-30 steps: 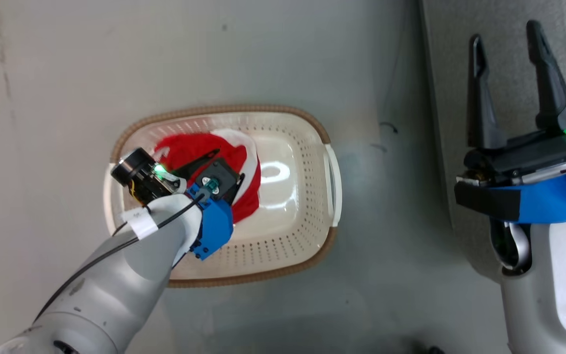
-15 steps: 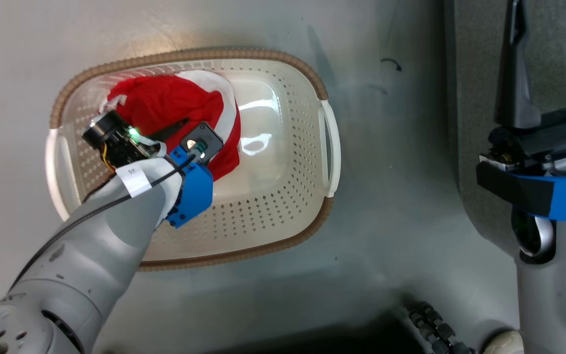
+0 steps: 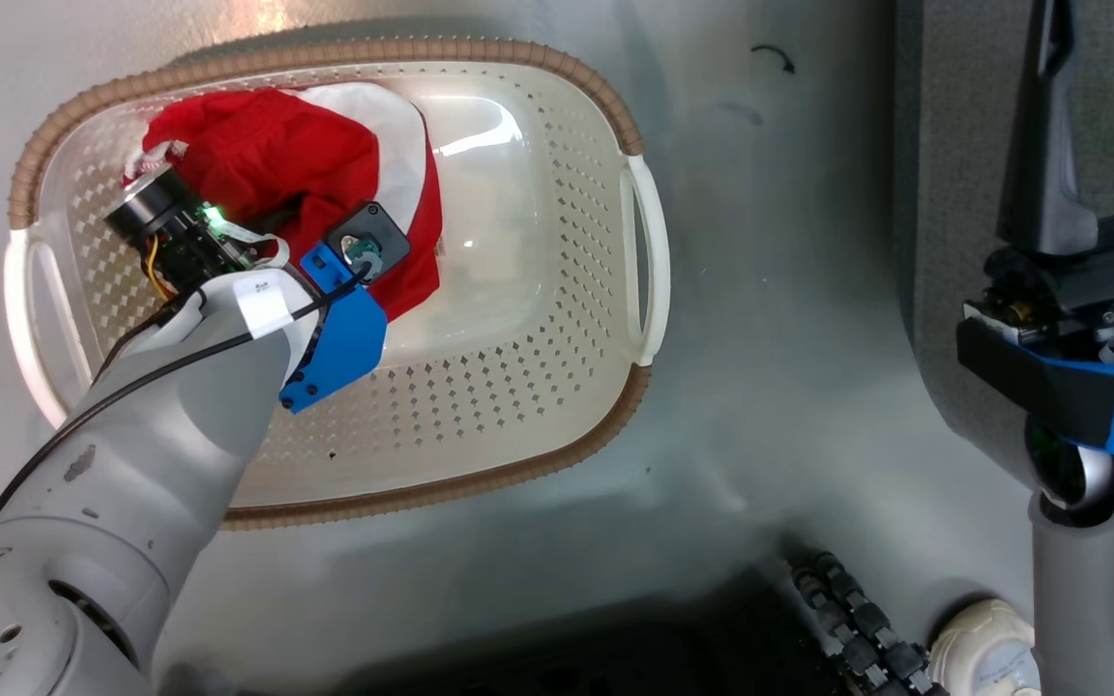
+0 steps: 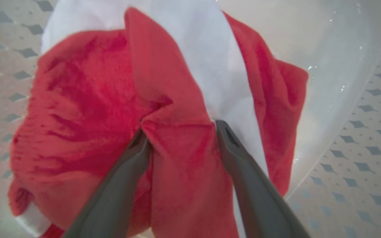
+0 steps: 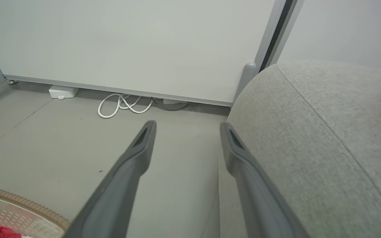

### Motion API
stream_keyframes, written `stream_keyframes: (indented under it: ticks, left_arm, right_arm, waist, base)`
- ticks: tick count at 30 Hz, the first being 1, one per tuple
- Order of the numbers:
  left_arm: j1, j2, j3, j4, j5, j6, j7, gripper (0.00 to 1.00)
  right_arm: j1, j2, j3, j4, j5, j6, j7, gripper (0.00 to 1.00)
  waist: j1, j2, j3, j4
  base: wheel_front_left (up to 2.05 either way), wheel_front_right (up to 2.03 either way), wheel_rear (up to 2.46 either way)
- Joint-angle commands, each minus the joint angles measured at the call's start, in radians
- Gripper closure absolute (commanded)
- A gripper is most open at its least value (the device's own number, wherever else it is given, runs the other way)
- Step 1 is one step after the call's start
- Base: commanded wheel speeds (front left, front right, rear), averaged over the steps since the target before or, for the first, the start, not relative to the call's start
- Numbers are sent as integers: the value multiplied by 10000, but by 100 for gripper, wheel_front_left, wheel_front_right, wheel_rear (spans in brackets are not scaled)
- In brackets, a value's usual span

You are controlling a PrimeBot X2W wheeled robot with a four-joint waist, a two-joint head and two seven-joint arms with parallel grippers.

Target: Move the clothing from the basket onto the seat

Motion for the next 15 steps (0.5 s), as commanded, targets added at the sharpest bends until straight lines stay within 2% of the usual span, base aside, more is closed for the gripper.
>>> stream_keyframes:
  ticks: [1, 8, 9, 10, 11, 15]
  left_arm:
    - [-126, 49, -11, 45, 58, 47, 126, 0]
    - [-152, -204, -20, 67, 90, 48, 557, 0]
    - [-165, -249, -21, 68, 74, 55, 614, 46]
    - [-178, -305, -25, 66, 76, 75, 666, 66]
    - [-187, -360, -26, 66, 82, 83, 711, 100]
    - [-276, -589, -33, 66, 138, 106, 674, 100]
  right_arm:
    - [37, 6, -52, -98, -65, 5, -8, 0]
    - [50, 6, -13, -247, -160, 5, -8, 0]
    - [39, 6, -4, -257, -175, 5, -7, 0]
    - [32, 6, -3, -274, -191, 5, -8, 0]
    - [25, 6, -10, -288, -210, 5, -7, 0]
    - [-15, 6, -56, -251, -254, 5, -8, 0]
  waist:
    - [0, 1, 108, 18]
    - [0, 1, 284, 14]
    - [0, 1, 299, 14]
    - [0, 1, 306, 18]
    - [0, 1, 308, 26]
    - [0, 1, 219, 80]
  base:
    - [0, 0, 0]
    - [0, 0, 0]
    - [0, 0, 0]
    - [0, 0, 0]
    - [0, 0, 0]
    - [0, 0, 0]
